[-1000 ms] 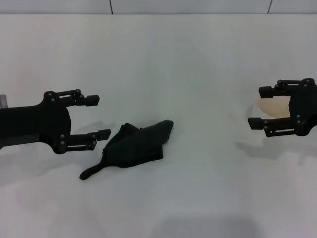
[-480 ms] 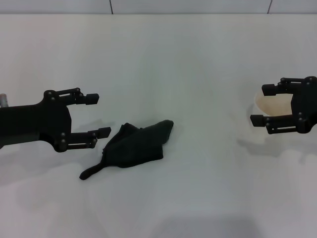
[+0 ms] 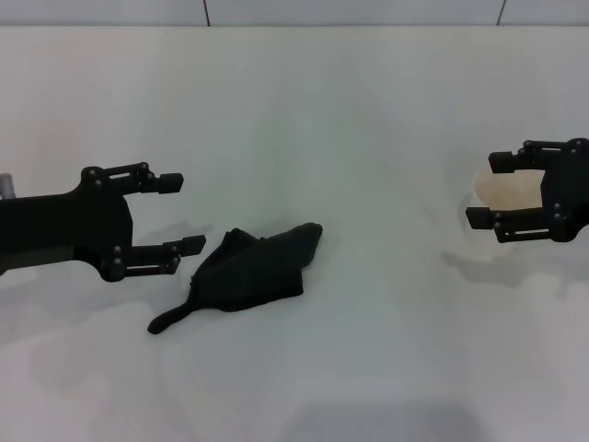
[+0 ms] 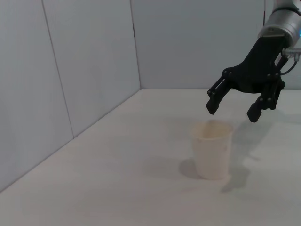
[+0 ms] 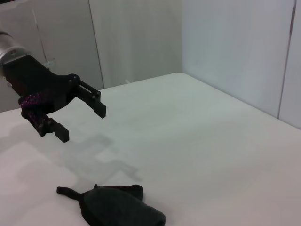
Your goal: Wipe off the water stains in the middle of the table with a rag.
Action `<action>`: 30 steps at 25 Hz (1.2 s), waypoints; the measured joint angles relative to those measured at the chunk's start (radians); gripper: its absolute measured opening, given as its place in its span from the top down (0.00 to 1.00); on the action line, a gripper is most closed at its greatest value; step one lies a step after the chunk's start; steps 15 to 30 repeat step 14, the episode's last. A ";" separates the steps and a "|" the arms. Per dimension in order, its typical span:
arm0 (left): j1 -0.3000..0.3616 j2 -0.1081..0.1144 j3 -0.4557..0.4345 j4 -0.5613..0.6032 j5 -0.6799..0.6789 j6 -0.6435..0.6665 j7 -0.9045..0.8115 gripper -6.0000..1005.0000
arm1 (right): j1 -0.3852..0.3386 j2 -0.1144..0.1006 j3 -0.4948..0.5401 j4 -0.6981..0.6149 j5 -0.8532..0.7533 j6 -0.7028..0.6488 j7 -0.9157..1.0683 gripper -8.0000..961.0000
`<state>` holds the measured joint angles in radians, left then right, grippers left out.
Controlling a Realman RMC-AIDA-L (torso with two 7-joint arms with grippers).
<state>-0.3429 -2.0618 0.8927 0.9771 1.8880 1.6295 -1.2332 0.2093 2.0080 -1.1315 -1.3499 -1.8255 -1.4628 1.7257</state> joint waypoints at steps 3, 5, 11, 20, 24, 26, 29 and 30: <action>0.002 0.000 0.000 0.000 0.000 0.000 0.000 0.23 | 0.000 0.000 0.001 0.000 0.000 0.001 0.000 0.15; 0.005 0.000 0.000 0.000 0.000 -0.001 0.002 0.23 | 0.000 0.000 0.001 0.000 0.000 0.002 0.000 0.15; 0.005 0.000 0.000 0.000 0.000 0.000 0.006 0.23 | -0.002 0.000 -0.004 0.000 0.000 0.010 0.000 0.15; 0.003 0.000 0.000 0.000 0.000 0.000 0.007 0.23 | -0.004 0.000 -0.005 0.000 0.000 0.010 0.000 0.15; 0.003 0.000 0.000 0.000 0.000 0.000 0.007 0.23 | -0.004 0.000 -0.005 0.000 0.000 0.010 0.000 0.15; 0.003 0.000 0.000 0.000 0.000 0.000 0.007 0.23 | -0.004 0.000 -0.005 0.000 0.000 0.010 0.000 0.15; 0.003 0.000 0.000 0.000 0.000 0.000 0.007 0.23 | -0.004 0.000 -0.005 0.000 0.000 0.010 0.000 0.15; 0.003 0.000 0.000 0.000 0.000 0.000 0.007 0.23 | -0.004 0.000 -0.005 0.000 0.000 0.010 0.000 0.15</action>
